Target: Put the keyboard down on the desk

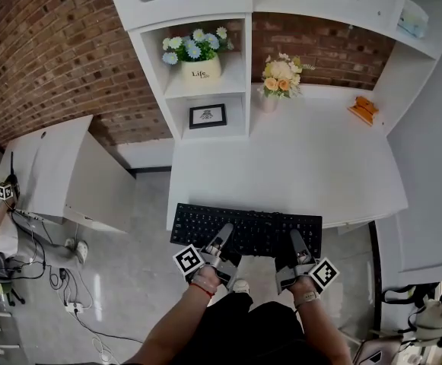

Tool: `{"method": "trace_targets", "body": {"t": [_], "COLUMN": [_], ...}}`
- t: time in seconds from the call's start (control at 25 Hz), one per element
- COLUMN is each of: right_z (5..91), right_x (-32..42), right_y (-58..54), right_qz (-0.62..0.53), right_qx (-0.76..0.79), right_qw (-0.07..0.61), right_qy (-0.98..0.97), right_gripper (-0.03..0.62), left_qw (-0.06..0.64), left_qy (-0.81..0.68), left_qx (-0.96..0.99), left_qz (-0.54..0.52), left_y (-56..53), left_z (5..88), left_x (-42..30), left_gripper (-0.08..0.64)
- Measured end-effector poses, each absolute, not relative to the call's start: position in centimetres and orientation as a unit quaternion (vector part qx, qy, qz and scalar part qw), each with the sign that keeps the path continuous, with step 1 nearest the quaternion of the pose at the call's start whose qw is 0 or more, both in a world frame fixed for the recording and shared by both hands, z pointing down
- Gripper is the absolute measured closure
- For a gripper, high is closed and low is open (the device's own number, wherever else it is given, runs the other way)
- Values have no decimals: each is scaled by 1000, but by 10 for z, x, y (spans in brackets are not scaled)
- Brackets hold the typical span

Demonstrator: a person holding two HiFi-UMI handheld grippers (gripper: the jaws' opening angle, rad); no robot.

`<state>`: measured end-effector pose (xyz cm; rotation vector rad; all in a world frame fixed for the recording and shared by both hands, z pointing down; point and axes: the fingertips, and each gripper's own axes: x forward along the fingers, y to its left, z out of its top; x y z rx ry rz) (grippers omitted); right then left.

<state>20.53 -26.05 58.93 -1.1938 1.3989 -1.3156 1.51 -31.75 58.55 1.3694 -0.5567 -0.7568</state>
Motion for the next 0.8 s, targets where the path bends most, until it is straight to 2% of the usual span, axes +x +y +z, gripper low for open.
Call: {"method": "trace_targets", "body": {"t": [0.48,0.8], "right_z": [598,610], "right_x": [226,236], "right_y": [-285,-322], "right_qz": [-546,-574], "right_qx": [-492,-499], "right_qw": [445,423], "right_qy": [512,493], "right_gripper": [525,526], "left_qw": [675,687], "left_qy": [-226,-238], "left_qx": [624,606], "left_qz": [-323,-322], "left_y": [-339,-369], "left_z": [582,589], "left_x": [35,44], "left_gripper": [429,389]}}
